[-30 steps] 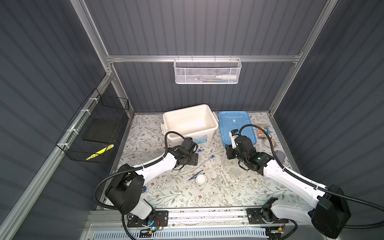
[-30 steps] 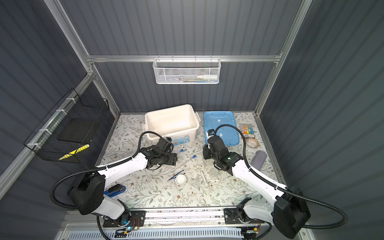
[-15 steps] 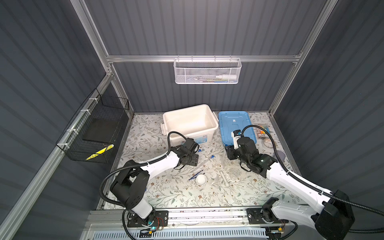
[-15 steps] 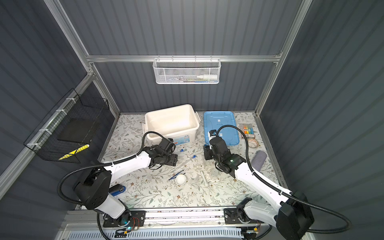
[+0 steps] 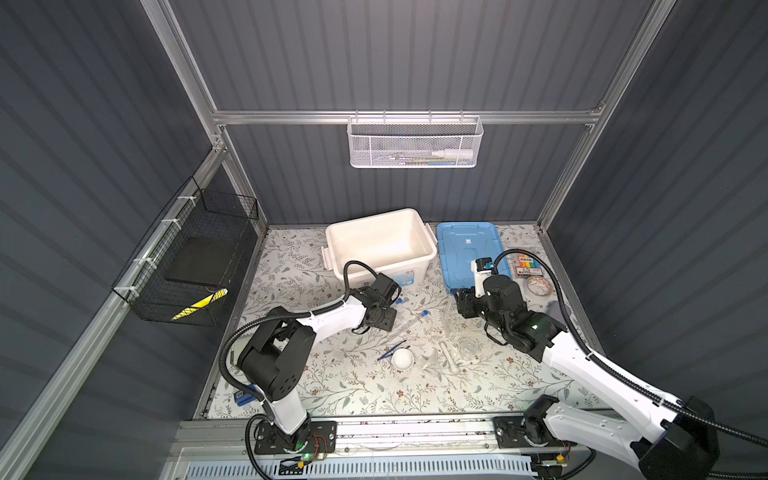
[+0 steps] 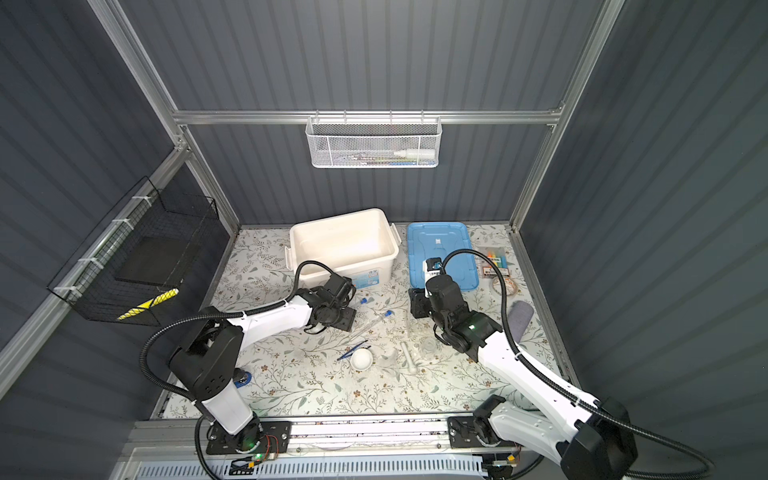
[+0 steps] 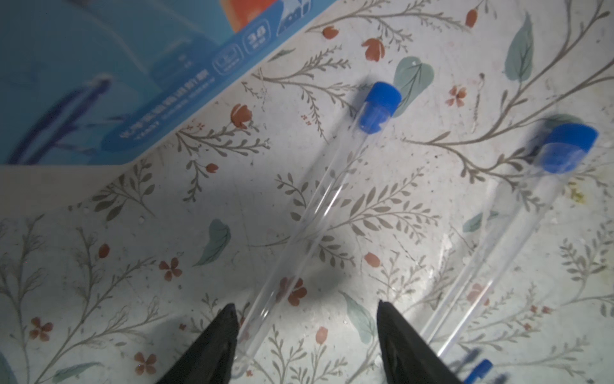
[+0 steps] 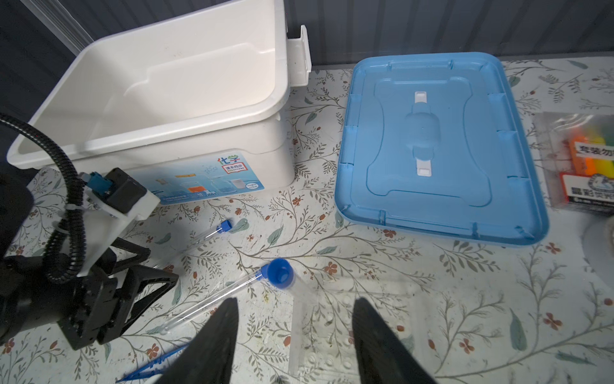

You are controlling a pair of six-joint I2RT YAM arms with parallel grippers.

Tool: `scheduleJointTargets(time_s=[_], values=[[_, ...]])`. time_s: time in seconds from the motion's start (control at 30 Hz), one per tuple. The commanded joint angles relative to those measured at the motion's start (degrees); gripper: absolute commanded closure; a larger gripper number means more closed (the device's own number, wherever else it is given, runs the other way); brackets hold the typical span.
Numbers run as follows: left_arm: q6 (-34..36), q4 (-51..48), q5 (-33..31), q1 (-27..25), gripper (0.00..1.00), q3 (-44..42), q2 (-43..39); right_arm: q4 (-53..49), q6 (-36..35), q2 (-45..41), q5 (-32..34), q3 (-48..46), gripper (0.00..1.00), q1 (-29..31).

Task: Organize the chemistry lab equipment
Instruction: 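Close the left gripper around the clear blue-capped tube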

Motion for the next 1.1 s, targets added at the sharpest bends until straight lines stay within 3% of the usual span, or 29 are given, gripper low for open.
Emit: scheduleJointTargets(time_s=[0.0, 0.33, 0.67, 1.07], values=[[2.83, -0.55, -0.41, 0.59, 0.33, 2.48, 1.75, -1.47, 0.98, -1.28, 1.51, -0.64, 0.4, -0.25], [5.24, 0.55, 0.86, 1.86, 0.39, 3.52, 4.71, -2.18, 2.05, -3.26, 2.46, -1.06, 0.34, -0.22], [8.27, 0.13, 5.33, 1.88, 0.68, 4.36, 6.88, -2.05, 4.6, -5.59, 2.51, -2.78, 0.3, -1.13], [9.58, -0.07, 10.37, 1.87, 0.86, 5.93, 8.41, -2.34, 5.56, -6.33, -0.11, -3.09, 0.28, -3.1]])
